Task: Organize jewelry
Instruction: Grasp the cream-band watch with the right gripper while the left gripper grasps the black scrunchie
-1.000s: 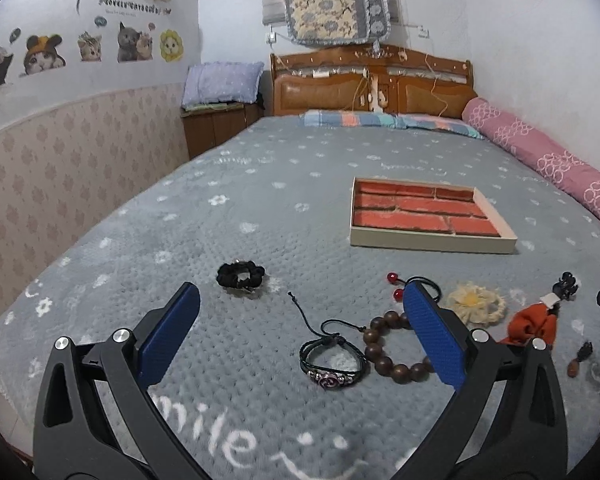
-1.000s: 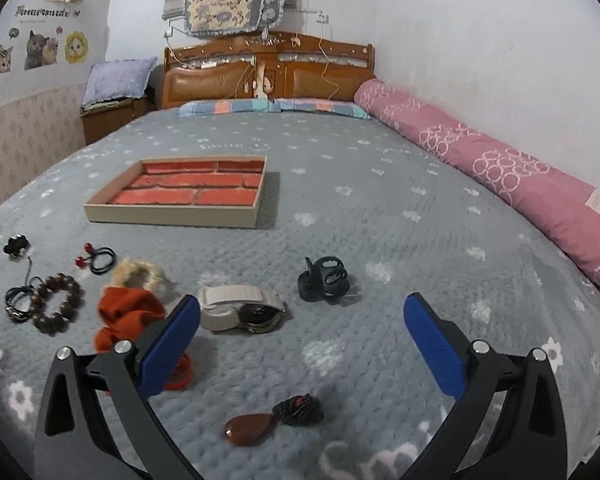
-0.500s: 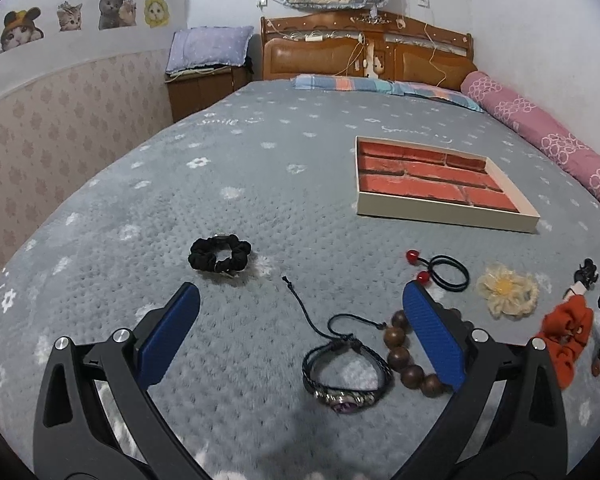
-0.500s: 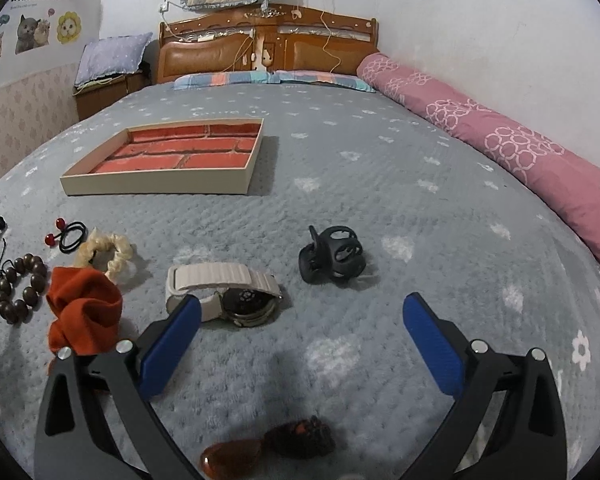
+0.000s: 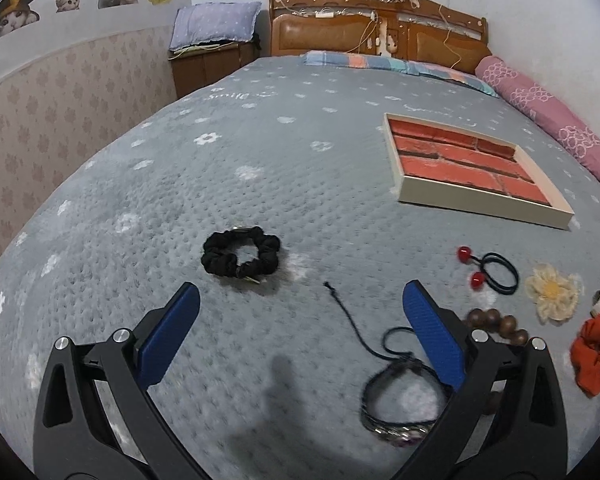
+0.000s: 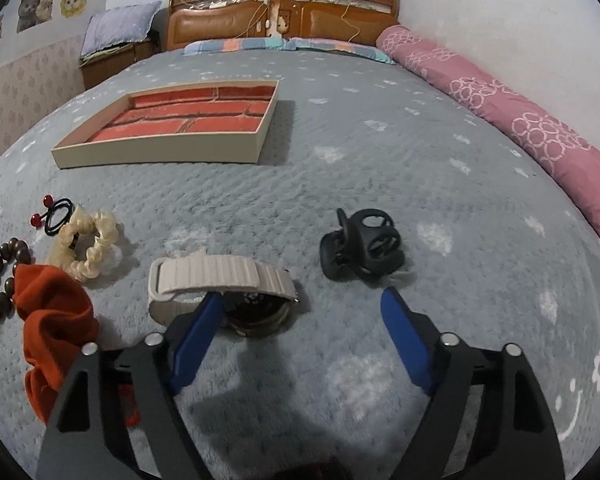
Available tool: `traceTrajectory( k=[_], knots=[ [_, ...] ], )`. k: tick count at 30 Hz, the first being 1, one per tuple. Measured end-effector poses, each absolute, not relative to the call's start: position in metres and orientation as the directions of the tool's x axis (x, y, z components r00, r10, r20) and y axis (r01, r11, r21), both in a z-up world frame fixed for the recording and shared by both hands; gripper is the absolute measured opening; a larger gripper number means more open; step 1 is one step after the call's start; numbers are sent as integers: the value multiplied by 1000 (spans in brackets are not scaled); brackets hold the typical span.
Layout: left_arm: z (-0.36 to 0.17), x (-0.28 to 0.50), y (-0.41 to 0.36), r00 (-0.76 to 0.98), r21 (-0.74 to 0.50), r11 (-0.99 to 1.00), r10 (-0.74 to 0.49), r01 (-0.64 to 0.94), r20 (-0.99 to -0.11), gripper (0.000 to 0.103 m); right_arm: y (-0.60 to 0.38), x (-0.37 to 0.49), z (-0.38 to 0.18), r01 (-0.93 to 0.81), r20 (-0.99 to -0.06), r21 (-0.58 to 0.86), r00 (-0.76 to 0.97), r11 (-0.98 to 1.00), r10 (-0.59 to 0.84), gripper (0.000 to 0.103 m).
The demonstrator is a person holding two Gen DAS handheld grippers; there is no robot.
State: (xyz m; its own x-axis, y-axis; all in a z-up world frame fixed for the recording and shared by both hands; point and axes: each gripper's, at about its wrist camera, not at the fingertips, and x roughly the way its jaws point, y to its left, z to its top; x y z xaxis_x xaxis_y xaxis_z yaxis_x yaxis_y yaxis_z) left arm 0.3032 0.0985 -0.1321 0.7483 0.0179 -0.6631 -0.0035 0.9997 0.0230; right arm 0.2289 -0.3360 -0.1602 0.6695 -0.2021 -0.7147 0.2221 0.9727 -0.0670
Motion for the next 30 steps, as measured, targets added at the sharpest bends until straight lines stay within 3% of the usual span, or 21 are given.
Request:
traceTrajectory(
  k=[10,18,20,25,30],
  knots=[
    [-146,354,125,718,32,999,42,-28,-695,98,-334,246,-165,196,-735,-49,656,979,-168,56],
    [-168,392,145,630,-33,999,-1,-39,-777,77,-336,251,-166,182,-740,-30,657,983,-144,45],
    [-173,397,151,611,-57,997,-11,-56,-791,68,-336,253,-166,173,-743,-21,656,985,-132,39],
    [-176,401,151,609,-61,996,-4,-72,-793,63,-334,256,-166,152,-746,-8,657,988,-107,30],
    [-178,403,146,602,-13,996,45,-91,-797,53,-335,257,-165,150,-749,17,657,989,-87,29]
  ],
)
